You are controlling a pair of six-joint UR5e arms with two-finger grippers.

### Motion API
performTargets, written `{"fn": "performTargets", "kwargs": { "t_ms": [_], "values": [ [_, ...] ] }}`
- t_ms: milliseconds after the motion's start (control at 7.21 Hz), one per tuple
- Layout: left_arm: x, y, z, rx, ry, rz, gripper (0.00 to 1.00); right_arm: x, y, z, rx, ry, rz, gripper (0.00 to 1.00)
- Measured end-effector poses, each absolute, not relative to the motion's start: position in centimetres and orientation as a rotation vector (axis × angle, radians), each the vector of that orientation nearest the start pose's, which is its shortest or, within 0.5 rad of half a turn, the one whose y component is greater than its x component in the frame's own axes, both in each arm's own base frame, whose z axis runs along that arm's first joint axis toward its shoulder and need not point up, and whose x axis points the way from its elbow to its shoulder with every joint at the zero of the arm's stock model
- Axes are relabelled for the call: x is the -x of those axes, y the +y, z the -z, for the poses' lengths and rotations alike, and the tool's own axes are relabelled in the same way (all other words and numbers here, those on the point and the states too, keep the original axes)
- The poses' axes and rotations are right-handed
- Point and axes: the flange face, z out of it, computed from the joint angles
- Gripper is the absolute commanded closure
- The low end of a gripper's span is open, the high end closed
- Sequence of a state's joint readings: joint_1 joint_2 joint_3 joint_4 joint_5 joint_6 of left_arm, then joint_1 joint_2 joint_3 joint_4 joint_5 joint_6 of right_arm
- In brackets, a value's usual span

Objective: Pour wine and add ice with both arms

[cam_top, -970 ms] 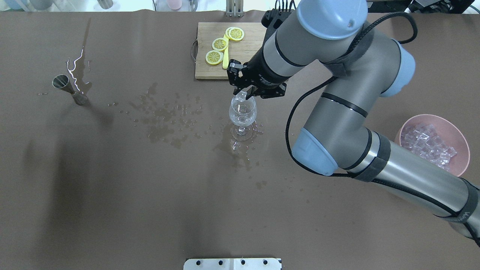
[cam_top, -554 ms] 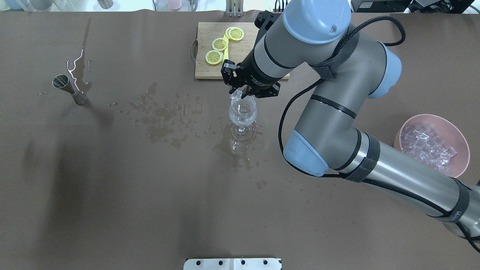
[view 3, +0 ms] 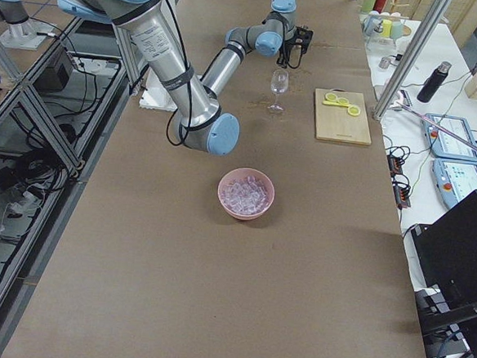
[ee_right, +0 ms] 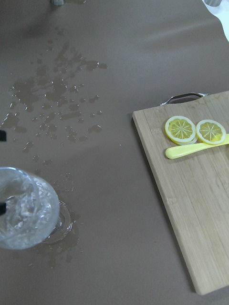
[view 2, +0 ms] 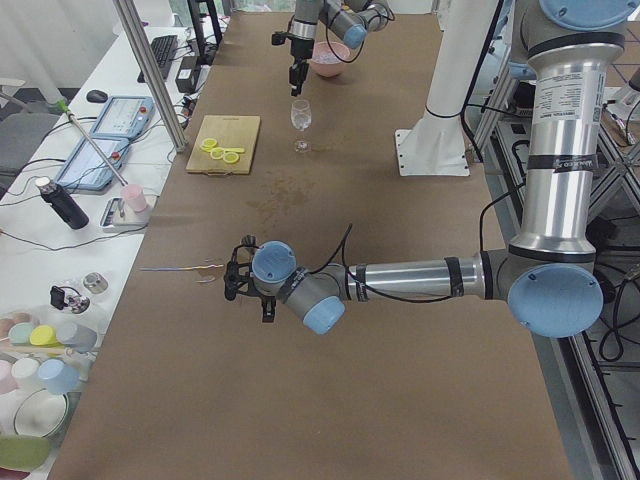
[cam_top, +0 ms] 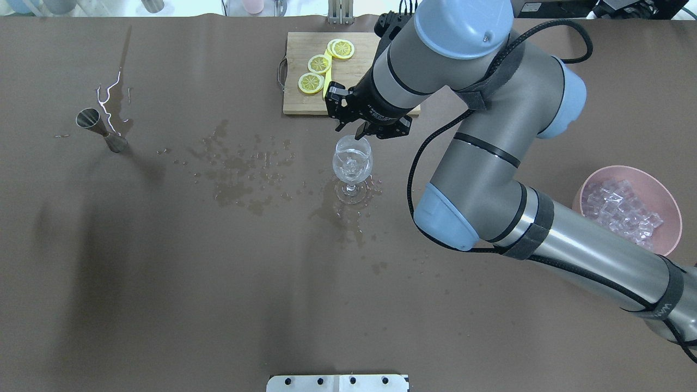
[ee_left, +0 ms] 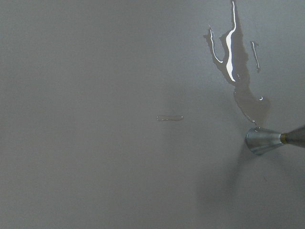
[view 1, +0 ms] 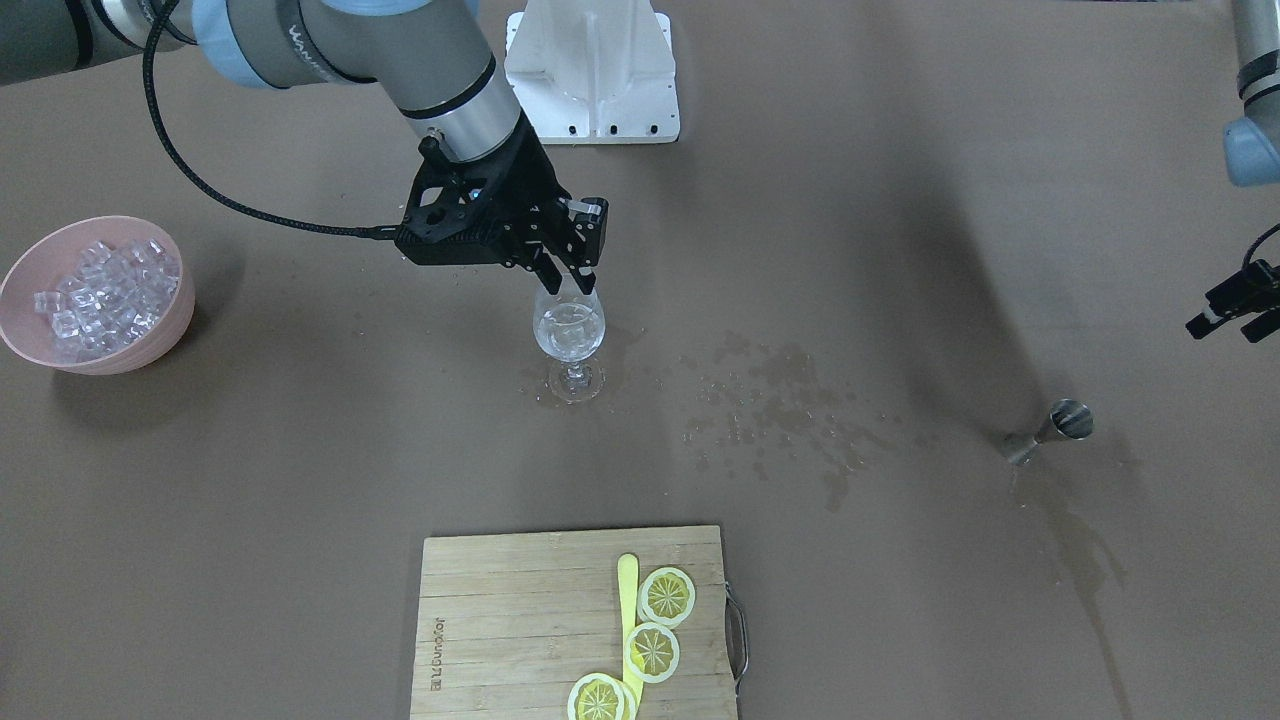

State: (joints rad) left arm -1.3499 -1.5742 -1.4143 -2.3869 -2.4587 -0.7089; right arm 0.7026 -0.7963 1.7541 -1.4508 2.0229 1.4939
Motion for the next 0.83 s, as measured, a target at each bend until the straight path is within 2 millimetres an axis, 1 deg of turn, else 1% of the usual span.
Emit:
{"fn": "performTargets", "kwargs": {
  "t_ms": [139, 277, 416, 554, 693, 832],
  "values": [
    [-5.6, -50.8, -63.6, -0.174, 1.03, 0.153, 0.02, 43.1, -49.0, -10.3, -0.022, -1.138, -0.311, 0.0],
    [-5.6, -50.9, -63.6, -0.177, 1.024, 0.156, 0.02, 40.9, -50.0, -11.9, -0.016, -1.132, -0.297, 0.0],
    [-5.5, -50.9, -63.6, -0.18, 1.022, 0.157, 0.02, 36.7, -52.0, -15.5, -0.018, -1.114, -0.253, 0.0],
    [-5.5, -50.9, -63.6, -0.187, 1.014, 0.162, 0.02, 31.2, -54.3, -20.6, -0.039, -1.086, -0.183, 0.0],
    [-5.3, -50.9, -63.8, -0.196, 0.996, 0.17, 0.02, 24.8, -56.6, -26.8, -0.084, -1.044, -0.097, 0.0],
    [-5.2, -51.1, -63.9, -0.206, 0.98, 0.173, 0.02, 19.0, -58.4, -33.2, -0.125, -0.992, -0.028, 0.0]
  ]
}}
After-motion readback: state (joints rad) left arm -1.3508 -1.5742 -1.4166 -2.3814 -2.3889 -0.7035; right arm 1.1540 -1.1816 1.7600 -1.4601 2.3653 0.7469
